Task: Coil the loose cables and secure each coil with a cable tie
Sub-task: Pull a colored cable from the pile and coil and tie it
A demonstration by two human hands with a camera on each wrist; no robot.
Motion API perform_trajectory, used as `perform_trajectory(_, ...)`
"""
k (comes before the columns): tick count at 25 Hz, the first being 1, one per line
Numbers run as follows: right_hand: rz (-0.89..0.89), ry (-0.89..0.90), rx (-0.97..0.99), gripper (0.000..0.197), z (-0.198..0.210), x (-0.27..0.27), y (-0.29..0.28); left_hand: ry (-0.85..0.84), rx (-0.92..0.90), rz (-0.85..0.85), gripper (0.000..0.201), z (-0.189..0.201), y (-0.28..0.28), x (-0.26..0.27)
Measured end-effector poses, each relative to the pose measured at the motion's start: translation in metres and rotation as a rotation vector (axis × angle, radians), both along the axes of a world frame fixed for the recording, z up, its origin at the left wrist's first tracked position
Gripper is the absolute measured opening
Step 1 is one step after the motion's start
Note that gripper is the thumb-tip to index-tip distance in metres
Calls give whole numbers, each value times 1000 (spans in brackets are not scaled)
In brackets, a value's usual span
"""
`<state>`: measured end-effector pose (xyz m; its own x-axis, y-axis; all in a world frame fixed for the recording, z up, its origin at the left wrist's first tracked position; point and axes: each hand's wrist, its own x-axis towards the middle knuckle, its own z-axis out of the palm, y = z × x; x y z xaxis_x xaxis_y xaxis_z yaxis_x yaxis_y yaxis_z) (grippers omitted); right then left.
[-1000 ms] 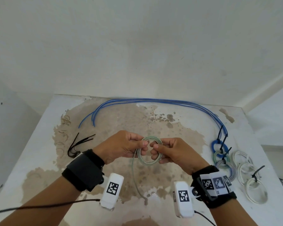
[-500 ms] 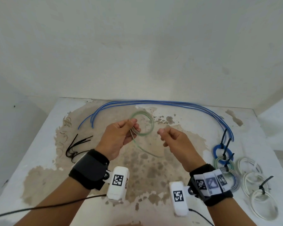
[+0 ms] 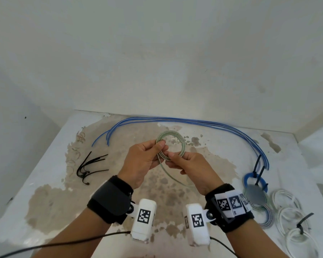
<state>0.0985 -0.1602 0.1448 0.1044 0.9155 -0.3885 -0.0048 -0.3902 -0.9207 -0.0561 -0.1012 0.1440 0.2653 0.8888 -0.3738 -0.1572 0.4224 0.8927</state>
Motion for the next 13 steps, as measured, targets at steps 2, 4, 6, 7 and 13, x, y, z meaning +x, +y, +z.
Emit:
perform_trajectory(2, 41, 6, -59, 29, -4, -1, -1, 3, 7, 11, 20, -2, -4, -3)
perform_trajectory(4, 2, -17, -24, 29, -3, -4, -2, -14, 13, 44, 18, -2, -6, -3)
perform_trajectory(6, -150, -279, 171, 25, 1, -7, -6, -69, 21, 153, 17, 1, -4, -3)
perform_trajectory(7, -206, -423, 271, 22, 4, -7, -9, -113, 9, 224, 16, 4, 0, -3)
perform_trajectory(13, -17, 21, -4, 37, 6, -22, -9, -333, -64, 302, 15, 12, 5, -15)
